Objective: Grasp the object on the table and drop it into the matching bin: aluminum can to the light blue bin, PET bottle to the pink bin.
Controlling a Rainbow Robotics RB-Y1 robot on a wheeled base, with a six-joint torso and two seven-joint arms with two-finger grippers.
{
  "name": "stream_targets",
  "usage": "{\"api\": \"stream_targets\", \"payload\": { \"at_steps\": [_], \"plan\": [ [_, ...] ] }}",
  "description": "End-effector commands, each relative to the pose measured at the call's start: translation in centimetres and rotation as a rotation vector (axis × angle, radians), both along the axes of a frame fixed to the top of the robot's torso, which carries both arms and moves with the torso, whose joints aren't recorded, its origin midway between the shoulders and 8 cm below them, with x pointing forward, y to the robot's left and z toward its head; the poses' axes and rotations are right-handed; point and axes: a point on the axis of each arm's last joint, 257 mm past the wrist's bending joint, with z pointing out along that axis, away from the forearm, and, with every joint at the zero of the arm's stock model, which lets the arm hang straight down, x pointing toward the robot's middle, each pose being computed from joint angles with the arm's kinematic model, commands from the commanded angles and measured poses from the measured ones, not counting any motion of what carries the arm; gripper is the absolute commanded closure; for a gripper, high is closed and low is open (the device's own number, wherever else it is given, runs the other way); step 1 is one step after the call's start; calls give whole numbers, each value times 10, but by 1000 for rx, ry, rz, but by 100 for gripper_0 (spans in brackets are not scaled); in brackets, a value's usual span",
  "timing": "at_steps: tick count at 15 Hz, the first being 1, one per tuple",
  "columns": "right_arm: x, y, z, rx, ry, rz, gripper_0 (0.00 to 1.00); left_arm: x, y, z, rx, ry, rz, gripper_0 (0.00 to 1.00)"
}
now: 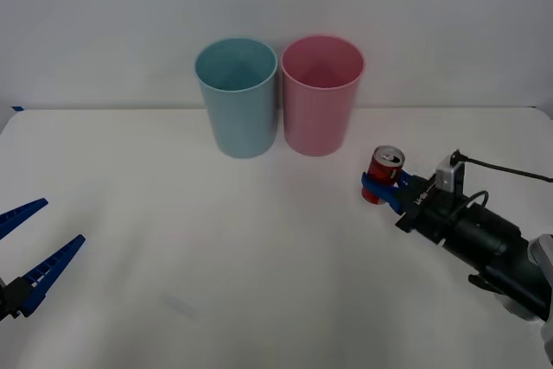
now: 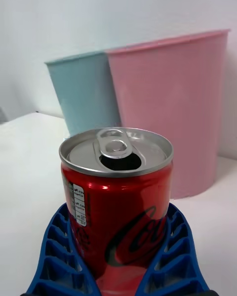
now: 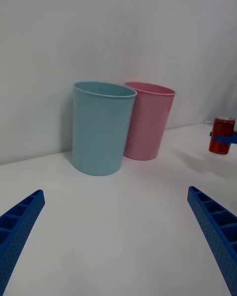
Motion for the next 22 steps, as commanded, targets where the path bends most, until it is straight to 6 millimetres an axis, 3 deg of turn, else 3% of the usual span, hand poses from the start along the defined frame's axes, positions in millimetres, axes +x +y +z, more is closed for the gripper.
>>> {"api": "stream_targets", "payload": {
  "at_steps": [1,10,14,22],
  "plan": [
    [-12,14,27,40,16,63,100,0,0,0,0,0,0,0],
    [-26,56,116,122,-6,215,100,0,0,0,0,0,0,0],
    [-10,80,153,123,-59,244,100,0,0,0,0,0,0,0],
    [30,132,198,94,-114,186,100,0,0,0,0,0,0,0]
  ]
}}
